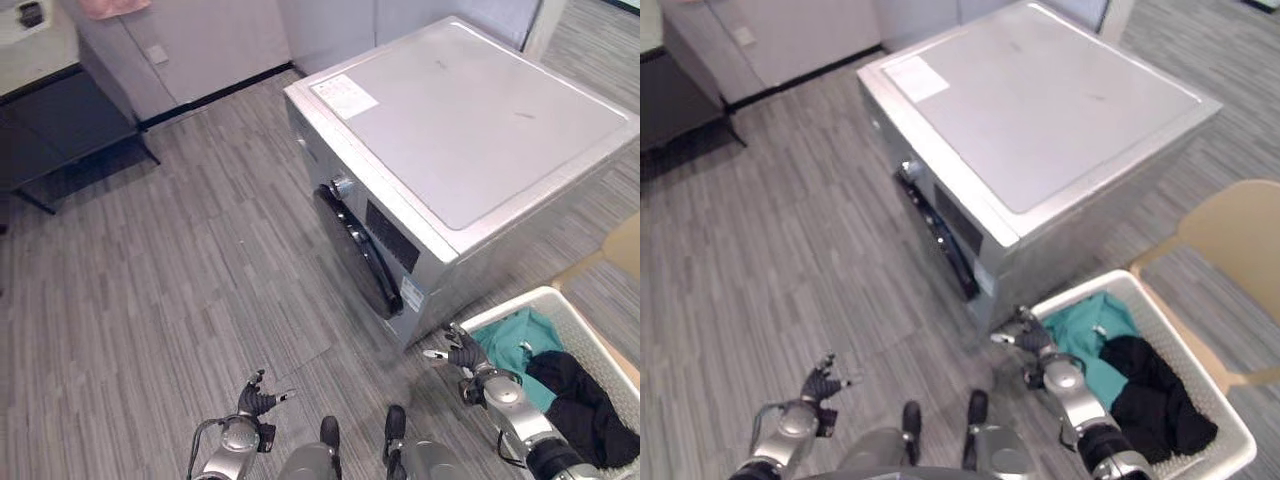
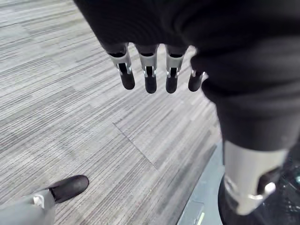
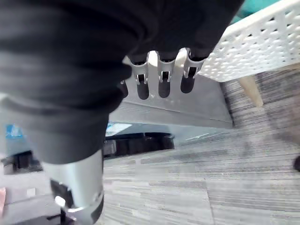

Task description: Grab the laundry basket,head to the washer,open it,put in the laundry and shut it.

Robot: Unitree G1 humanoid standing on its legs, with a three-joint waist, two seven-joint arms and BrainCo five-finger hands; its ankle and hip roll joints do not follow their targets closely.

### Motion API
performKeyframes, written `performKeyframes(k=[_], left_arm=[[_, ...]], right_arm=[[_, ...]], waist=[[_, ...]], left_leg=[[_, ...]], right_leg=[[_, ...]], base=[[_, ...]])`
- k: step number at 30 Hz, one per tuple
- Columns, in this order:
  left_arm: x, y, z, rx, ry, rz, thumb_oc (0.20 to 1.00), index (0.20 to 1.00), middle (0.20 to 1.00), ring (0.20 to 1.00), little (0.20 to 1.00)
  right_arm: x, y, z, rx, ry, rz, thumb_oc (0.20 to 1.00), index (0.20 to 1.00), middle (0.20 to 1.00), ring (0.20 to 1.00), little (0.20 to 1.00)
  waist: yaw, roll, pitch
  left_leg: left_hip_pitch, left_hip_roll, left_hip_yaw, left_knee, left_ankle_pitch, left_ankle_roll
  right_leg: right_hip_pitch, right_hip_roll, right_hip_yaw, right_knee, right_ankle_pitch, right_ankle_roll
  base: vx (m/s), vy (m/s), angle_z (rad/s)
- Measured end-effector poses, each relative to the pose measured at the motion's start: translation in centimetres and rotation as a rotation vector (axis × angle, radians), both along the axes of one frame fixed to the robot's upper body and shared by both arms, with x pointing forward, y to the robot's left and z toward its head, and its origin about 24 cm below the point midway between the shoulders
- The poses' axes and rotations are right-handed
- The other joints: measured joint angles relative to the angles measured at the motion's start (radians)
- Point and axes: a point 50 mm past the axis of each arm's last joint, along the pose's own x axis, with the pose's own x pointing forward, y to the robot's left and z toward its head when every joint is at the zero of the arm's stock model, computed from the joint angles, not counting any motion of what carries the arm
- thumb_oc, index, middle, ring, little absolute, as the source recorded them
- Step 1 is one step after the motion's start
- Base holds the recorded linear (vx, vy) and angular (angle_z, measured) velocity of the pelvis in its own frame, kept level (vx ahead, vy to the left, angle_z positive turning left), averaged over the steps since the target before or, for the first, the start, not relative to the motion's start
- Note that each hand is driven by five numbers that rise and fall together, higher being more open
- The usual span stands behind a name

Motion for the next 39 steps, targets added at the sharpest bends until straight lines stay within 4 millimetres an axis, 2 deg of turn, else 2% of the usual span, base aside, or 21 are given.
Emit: performKeyframes(k=[1,2,4,6,7,9,10,12,15,17,18,23,25,31,34,39], left_arm=[[-0.1,0.0,-0.1,0.001,0.004,0.001,1.000,1.000,1.000,1.000,1.000],[-0.4,-0.2,-0.3,0.002,0.014,-0.010,1.000,1.000,1.000,1.000,1.000],[-0.6,-0.3,-0.3,0.010,0.020,-0.026,1.000,1.000,1.000,1.000,1.000],[-0.8,-0.4,-0.5,0.015,0.027,-0.033,1.000,1.000,1.000,1.000,1.000],[-0.6,-0.4,-0.3,0.016,0.018,-0.035,1.000,1.000,1.000,1.000,1.000],[0.1,-0.4,0.0,0.021,-0.001,-0.040,1.000,1.000,1.000,1.000,1.000],[0.6,-0.4,0.2,0.036,-0.012,-0.055,1.000,1.000,1.000,1.000,1.000],[0.5,-0.3,0.2,0.040,-0.010,-0.056,1.000,1.000,1.000,1.000,1.000],[-0.3,0.2,-0.1,0.051,0.006,-0.036,1.000,1.000,1.000,1.000,1.000],[-0.6,0.8,0.0,0.060,0.006,-0.010,1.000,1.000,1.000,1.000,1.000],[-0.7,0.9,0.0,0.064,0.005,-0.009,1.000,1.000,1.000,1.000,1.000],[-0.3,0.8,0.5,0.074,-0.036,0.010,1.000,1.000,1.000,1.000,1.000],[0.1,0.9,0.8,0.082,-0.062,0.011,1.000,1.000,1.000,1.000,1.000],[1.1,0.4,1.4,0.068,-0.111,0.007,1.000,1.000,1.000,1.000,1.000],[2.2,0.0,1.9,0.062,-0.140,-0.007,1.000,1.000,1.000,1.000,1.000],[4.7,-0.8,3.4,0.041,-0.222,-0.031,1.000,1.000,1.000,1.000,1.000]], right_arm=[[0.1,0.1,0.0,0.002,0.000,0.002,1.000,1.000,1.000,1.000,1.000],[0.1,0.2,0.0,0.003,-0.002,0.002,1.000,1.000,1.000,1.000,1.000],[0.0,0.1,0.0,-0.001,-0.001,0.000,1.000,1.000,1.000,1.000,1.000],[-0.8,-0.2,-0.5,-0.037,0.028,0.030,1.000,1.000,1.000,1.000,1.000],[-1.2,-0.3,-0.8,-0.043,0.043,0.035,1.000,1.000,1.000,1.000,1.000],[-1.4,0.0,-1.0,-0.046,0.057,0.051,1.000,1.000,1.000,1.000,1.000],[-1.2,0.6,-0.9,-0.034,0.049,0.067,1.000,1.000,1.000,1.000,1.000],[-0.8,1.4,-0.8,-0.012,0.040,0.081,1.000,1.000,1.000,1.000,1.000],[0.9,2.9,0.7,0.009,-0.032,0.125,1.000,1.000,1.000,1.000,1.000],[2.9,3.1,2.7,-0.002,-0.123,0.114,1.000,1.000,1.000,1.000,1.000],[3.3,3.1,3.1,-0.007,-0.142,0.106,1.000,1.000,1.000,1.000,1.000],[6.4,1.2,6.8,-0.119,-0.332,-0.029,1.000,1.000,1.000,1.000,1.000],[7.5,1.3,8.3,-0.129,-0.395,-0.062,1.000,1.000,1.000,1.000,1.000],[9.2,1.4,9.8,-0.155,-0.440,-0.100,1.000,1.000,1.000,1.000,1.000],[10.0,1.7,10.1,-0.171,-0.452,-0.116,1.000,1.000,1.000,1.000,1.000],[12.4,1.8,12.4,-0.186,-0.464,-0.109,1.000,1.000,1.000,1.000,1.000]], waist=[[0.003,-0.008,0.004],[0.002,-0.015,0.002],[-0.003,-0.014,0.002],[-0.009,0.007,-0.008],[-0.008,0.019,-0.013],[-0.006,0.019,-0.013],[-0.003,0.024,-0.013],[0.005,0.019,-0.014],[0.014,0.031,-0.015],[0.027,0.041,-0.021],[0.030,0.043,-0.021],[0.055,0.067,-0.009],[0.055,0.069,-0.003],[0.068,0.072,0.039],[0.080,0.070,0.073],[0.090,0.070,0.091]], left_leg=[[-0.001,0.009,0.013,-0.004,0.000,0.000],[-0.001,0.026,0.028,-0.035,0.000,0.000],[0.014,0.035,0.043,-0.070,0.005,-0.001],[0.044,0.037,0.039,-0.100,0.049,0.011],[0.050,0.052,0.044,-0.102,0.051,0.006],[0.065,0.047,0.040,-0.140,0.034,0.008],[0.065,0.041,0.040,-0.164,0.015,0.028],[0.063,0.020,0.043,-0.164,0.010,0.038],[0.056,-0.012,0.047,-0.165,0.000,0.061],[0.020,-0.028,0.047,-0.165,0.003,0.073],[0.011,-0.030,0.046,-0.165,0.006,0.076],[-0.052,-0.040,0.042,-0.164,0.030,0.092],[-0.069,-0.039,0.042,-0.164,0.031,0.091],[-0.103,-0.037,0.042,-0.164,0.038,0.089],[-0.115,-0.036,0.040,-0.164,0.041,0.088],[-0.168,-0.034,0.034,-0.152,0.046,0.087]], right_leg=[[-0.001,-0.003,-0.002,-0.005,0.007,-0.005],[0.000,-0.003,-0.002,-0.022,0.020,0.002],[0.015,-0.001,-0.005,-0.042,0.030,0.016],[0.053,0.017,-0.014,-0.081,0.045,0.045],[0.059,0.031,-0.015,-0.092,0.049,0.052],[0.067,0.031,-0.019,-0.113,0.062,0.070],[0.058,0.029,-0.016,-0.120,0.075,0.089],[0.052,0.008,-0.005,-0.117,0.081,0.097],[0.041,-0.023,0.013,-0.120,0.095,0.118],[0.003,-0.039,0.019,-0.120,0.107,0.135],[-0.004,-0.040,0.019,-0.119,0.108,0.135],[-0.064,-0.049,0.016,-0.120,0.130,0.138],[-0.081,-0.047,0.016,-0.121,0.128,0.143],[-0.114,-0.045,0.014,-0.120,0.132,0.142],[-0.126,-0.044,0.011,-0.120,0.136,0.137],[-0.169,-0.043,0.001,-0.121,0.138,0.142]], base=[[0.08,0.021,0.06],[0.12,0.050,-0.03],[0.12,0.073,-0.11],[0.08,0.099,-0.11],[0.09,0.138,0.06],[0.03,0.070,0.11],[0.01,0.069,0.07],[0.00,0.095,0.00],[-0.04,0.098,-0.09],[-0.10,0.104,0.03],[-0.08,0.065,0.07],[-0.07,0.039,0.04],[-0.02,0.016,0.02],[-0.05,0.013,0.00],[-0.04,0.003,0.01],[-0.03,0.017,0.03]])
